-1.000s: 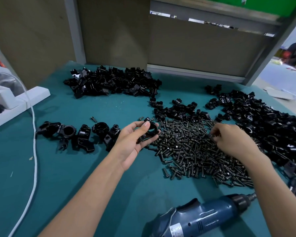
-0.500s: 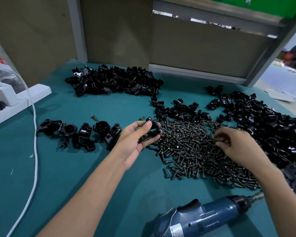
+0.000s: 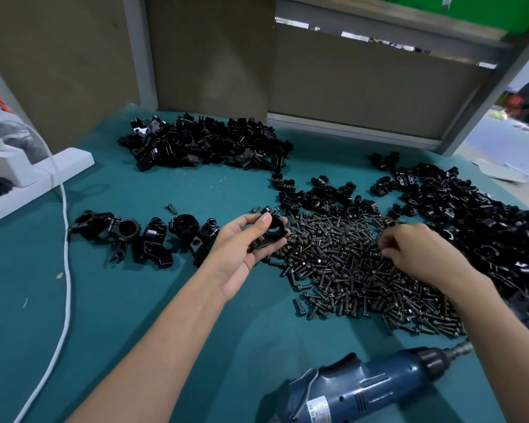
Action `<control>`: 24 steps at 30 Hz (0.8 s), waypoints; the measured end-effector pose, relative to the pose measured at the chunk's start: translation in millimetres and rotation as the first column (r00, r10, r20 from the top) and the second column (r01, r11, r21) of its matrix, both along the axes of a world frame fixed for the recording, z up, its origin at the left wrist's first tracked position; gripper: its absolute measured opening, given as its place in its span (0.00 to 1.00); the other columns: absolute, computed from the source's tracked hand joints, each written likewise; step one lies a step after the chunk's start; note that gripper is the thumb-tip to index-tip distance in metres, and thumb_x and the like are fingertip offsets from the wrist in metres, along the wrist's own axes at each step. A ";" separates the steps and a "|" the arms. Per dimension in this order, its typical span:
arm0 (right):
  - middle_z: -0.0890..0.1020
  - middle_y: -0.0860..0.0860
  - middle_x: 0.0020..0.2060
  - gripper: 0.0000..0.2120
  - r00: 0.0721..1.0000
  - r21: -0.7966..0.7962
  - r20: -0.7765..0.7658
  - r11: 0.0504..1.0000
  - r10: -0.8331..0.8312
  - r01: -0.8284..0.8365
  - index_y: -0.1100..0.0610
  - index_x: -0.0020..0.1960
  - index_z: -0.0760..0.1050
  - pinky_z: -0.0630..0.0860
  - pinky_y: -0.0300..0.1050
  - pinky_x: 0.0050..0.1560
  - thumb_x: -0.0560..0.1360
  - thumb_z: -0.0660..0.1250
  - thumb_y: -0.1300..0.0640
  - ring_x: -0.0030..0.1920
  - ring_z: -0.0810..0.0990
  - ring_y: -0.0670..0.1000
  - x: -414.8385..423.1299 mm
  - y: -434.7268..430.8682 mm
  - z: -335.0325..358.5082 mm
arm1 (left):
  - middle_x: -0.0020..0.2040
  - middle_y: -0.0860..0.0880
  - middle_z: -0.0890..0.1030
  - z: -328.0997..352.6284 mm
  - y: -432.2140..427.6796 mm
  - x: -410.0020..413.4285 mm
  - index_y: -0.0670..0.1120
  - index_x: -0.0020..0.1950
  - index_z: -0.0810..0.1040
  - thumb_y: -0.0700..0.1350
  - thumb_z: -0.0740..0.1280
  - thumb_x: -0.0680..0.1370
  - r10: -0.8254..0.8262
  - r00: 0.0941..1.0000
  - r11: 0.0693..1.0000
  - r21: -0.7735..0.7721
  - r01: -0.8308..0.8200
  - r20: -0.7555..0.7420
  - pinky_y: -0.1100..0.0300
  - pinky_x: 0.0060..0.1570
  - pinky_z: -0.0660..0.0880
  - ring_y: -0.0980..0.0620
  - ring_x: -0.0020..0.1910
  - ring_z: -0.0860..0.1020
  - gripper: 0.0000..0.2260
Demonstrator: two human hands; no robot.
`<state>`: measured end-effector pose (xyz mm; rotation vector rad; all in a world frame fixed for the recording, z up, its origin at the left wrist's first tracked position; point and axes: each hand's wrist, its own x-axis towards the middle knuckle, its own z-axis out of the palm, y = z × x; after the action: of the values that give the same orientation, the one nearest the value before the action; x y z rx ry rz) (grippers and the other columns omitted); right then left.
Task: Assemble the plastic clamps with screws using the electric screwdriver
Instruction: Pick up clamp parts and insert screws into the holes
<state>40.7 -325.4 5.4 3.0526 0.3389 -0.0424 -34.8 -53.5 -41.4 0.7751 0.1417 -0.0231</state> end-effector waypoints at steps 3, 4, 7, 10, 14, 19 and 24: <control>0.83 0.54 0.51 0.12 0.998 0.045 -0.061 0.999 0.001 0.002 0.52 0.56 0.80 0.80 0.51 0.53 0.73 0.74 0.58 0.48 0.82 0.54 -4.2 -6.4 0.5 | 0.56 0.36 0.83 0.3 -0.6 0.1 0.34 0.56 0.76 0.43 0.70 0.70 -0.005 1.000 1.000 -0.011 0.005 0.000 0.57 0.45 0.82 0.38 0.59 0.81 0.18; 0.83 0.54 0.51 0.13 0.999 0.068 -0.042 0.998 0.003 0.000 0.52 0.56 0.81 0.80 0.51 0.53 0.73 0.74 0.59 0.48 0.82 0.54 -5.3 -7.7 -0.8 | 0.55 0.36 0.83 0.0 -0.9 0.1 0.34 0.56 0.76 0.43 0.70 0.70 -0.007 1.000 1.000 -0.008 0.007 0.001 0.57 0.45 0.82 0.38 0.59 0.81 0.18; 0.84 0.54 0.49 0.11 1.000 0.120 0.007 0.993 0.013 -0.014 0.52 0.54 0.82 0.81 0.51 0.51 0.73 0.73 0.62 0.45 0.82 0.53 -7.1 -8.6 -1.8 | 0.55 0.37 0.83 -1.1 -1.0 -0.1 0.34 0.57 0.76 0.43 0.70 0.70 -0.011 1.000 1.000 -0.003 0.011 -0.001 0.57 0.45 0.82 0.38 0.59 0.80 0.19; 0.85 0.53 0.46 0.10 0.999 0.109 0.043 0.994 0.014 -0.019 0.53 0.53 0.83 0.82 0.49 0.48 0.75 0.70 0.64 0.39 0.80 0.50 -5.5 -8.9 1.6 | 0.55 0.36 0.83 -2.5 0.4 0.0 0.35 0.55 0.76 0.43 0.70 0.70 -0.007 1.000 1.000 -0.014 0.007 -0.003 0.56 0.45 0.82 0.38 0.59 0.80 0.18; 0.84 0.55 0.48 0.14 0.988 0.179 0.146 0.982 0.041 -0.067 0.57 0.59 0.80 0.81 0.48 0.49 0.75 0.68 0.66 0.43 0.82 0.53 -8.5 -2.9 7.7 | 0.54 0.37 0.84 -3.7 -0.1 1.0 0.35 0.54 0.77 0.43 0.70 0.70 -0.014 1.000 1.000 -0.025 0.014 0.000 0.57 0.45 0.82 0.38 0.59 0.81 0.17; 0.80 0.43 0.43 0.17 0.952 0.590 0.244 0.750 0.187 -0.298 0.55 0.58 0.78 0.75 0.26 0.44 0.72 0.71 0.68 0.42 0.79 0.38 -31.3 54.2 19.8 | 0.54 0.37 0.83 -3.5 -1.5 1.1 0.34 0.56 0.76 0.43 0.70 0.71 -0.022 1.000 0.999 -0.035 0.022 0.003 0.57 0.45 0.82 0.41 0.54 0.83 0.18; 0.82 0.47 0.42 0.14 0.907 0.693 0.315 0.585 0.280 -0.422 0.58 0.54 0.78 0.77 0.32 0.47 0.71 0.73 0.68 0.44 0.80 0.42 -42.7 102.7 12.8 | 0.56 0.36 0.82 0.2 -1.5 -0.1 0.32 0.59 0.75 0.43 0.69 0.71 -0.026 1.000 0.999 -0.037 0.026 0.018 0.57 0.47 0.82 0.41 0.54 0.81 0.21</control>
<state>-2.0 -222.6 18.2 3.6467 1.2398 0.5231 -34.9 -54.9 -41.2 0.7393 0.1139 -0.0432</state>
